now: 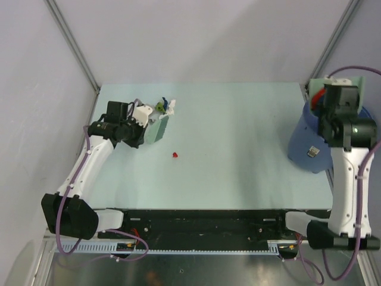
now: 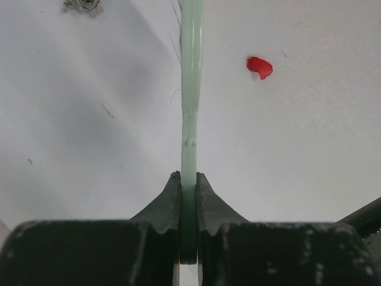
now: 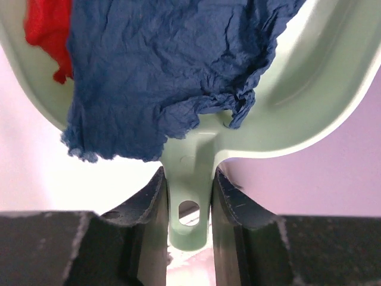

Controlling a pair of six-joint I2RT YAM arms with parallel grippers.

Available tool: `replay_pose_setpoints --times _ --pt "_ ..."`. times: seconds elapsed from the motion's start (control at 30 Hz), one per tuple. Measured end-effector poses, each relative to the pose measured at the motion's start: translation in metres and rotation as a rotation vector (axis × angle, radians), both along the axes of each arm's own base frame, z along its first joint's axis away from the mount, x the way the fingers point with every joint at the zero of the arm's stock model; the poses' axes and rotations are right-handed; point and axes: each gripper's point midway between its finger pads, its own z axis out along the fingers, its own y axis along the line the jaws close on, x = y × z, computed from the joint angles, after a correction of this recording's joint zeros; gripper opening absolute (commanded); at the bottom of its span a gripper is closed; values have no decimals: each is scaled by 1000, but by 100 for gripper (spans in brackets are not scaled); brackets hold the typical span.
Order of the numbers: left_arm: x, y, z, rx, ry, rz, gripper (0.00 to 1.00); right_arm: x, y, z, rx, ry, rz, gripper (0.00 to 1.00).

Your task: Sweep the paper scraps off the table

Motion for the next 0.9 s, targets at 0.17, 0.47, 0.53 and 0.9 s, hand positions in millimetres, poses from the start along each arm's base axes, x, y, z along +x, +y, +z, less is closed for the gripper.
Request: replay_pose_setpoints --times 0.17,0.47,0.53,0.9 --pt "0 -3 0 -8 -1 -26 0 -48 -55 5 -238 7 -135 0" --pt "3 -9 -4 -19 11 -66 0 -62 -97 32 -737 232 14 0" --pt "2 -10 -4 -27 13 -73 0 -54 -98 40 -800 248 70 0" --pt "3 -11 -4 -20 7 -91 0 5 -109 23 -901 342 244 0"
